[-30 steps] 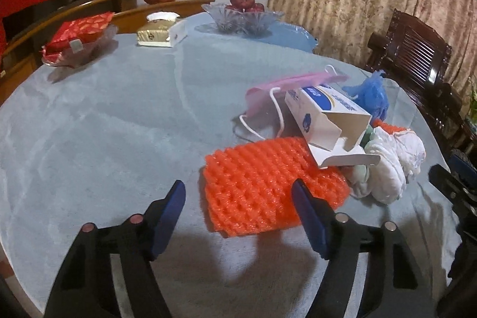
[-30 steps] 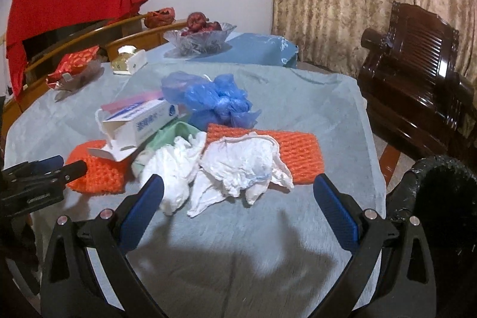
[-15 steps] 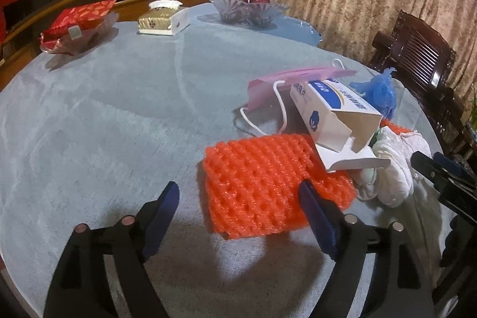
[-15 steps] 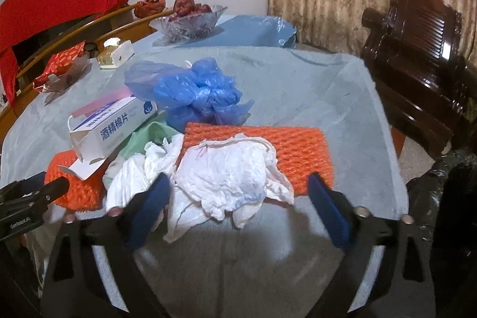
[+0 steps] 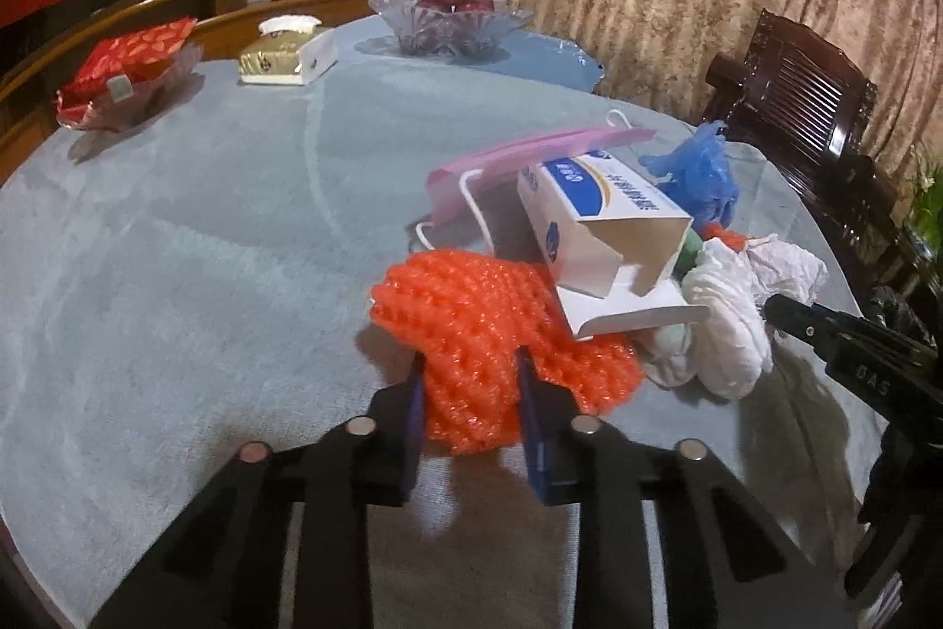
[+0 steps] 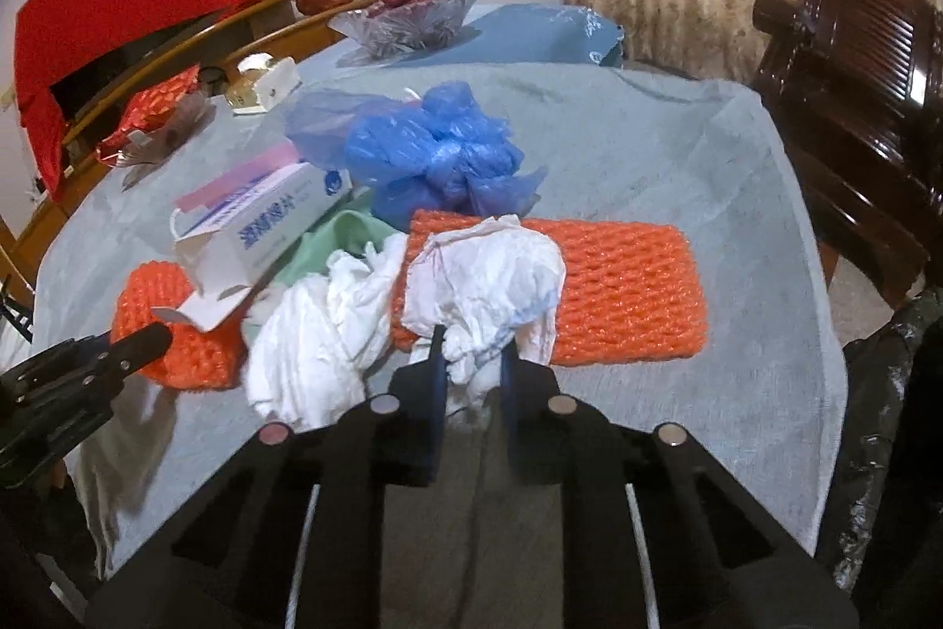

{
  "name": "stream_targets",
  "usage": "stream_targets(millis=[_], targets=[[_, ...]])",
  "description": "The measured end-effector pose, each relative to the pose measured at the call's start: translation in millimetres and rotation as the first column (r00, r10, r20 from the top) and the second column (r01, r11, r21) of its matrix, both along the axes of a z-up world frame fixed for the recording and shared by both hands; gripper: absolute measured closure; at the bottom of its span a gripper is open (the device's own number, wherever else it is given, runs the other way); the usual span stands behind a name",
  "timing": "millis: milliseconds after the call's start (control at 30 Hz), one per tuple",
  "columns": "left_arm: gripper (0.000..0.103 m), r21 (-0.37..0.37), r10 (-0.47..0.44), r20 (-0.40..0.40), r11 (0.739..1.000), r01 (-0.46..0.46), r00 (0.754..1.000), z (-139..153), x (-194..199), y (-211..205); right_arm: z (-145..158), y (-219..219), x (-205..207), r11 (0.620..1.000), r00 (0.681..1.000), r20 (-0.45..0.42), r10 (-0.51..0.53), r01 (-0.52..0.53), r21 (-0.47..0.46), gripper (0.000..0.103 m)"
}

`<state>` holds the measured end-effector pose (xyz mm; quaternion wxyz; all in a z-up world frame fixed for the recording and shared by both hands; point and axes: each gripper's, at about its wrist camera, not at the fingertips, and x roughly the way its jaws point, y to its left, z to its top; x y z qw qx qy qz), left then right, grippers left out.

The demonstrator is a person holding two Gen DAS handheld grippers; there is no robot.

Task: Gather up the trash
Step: 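Grasp the orange mesh sleeve with the left tool while the right grasps the white tissue, then carry mesh sleeve and tissue over the black bin and open both tools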

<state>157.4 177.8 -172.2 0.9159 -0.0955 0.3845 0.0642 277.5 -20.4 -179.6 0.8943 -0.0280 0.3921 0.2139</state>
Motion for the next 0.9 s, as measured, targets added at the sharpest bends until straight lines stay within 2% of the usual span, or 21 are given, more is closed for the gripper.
stream_targets(millis=[367,633,900], targets=[[0.079,0.007,-0.027,0.081,1.0,0.026,0.996,40.9,-28.9,-11.5,46.5,-16.7,-32.2,0.999,0.996,0.089,0.009,-0.013,0.047,0.089],[0.079,0.016,-0.088,0.126,0.996,0.087,0.988,70.9,-57.8,-32.0,69.6,-31.0,-59.8,0.997,0.992,0.125,0.015,-0.024,0.07,0.089],[0.079,0.027,-0.173,0.162,0.985,0.17,0.972,89.0,-76.5,-62.1,84.7,-48.6,-81.4,0.996,0.99,0.144,0.0,-0.012,0.084,0.089]])
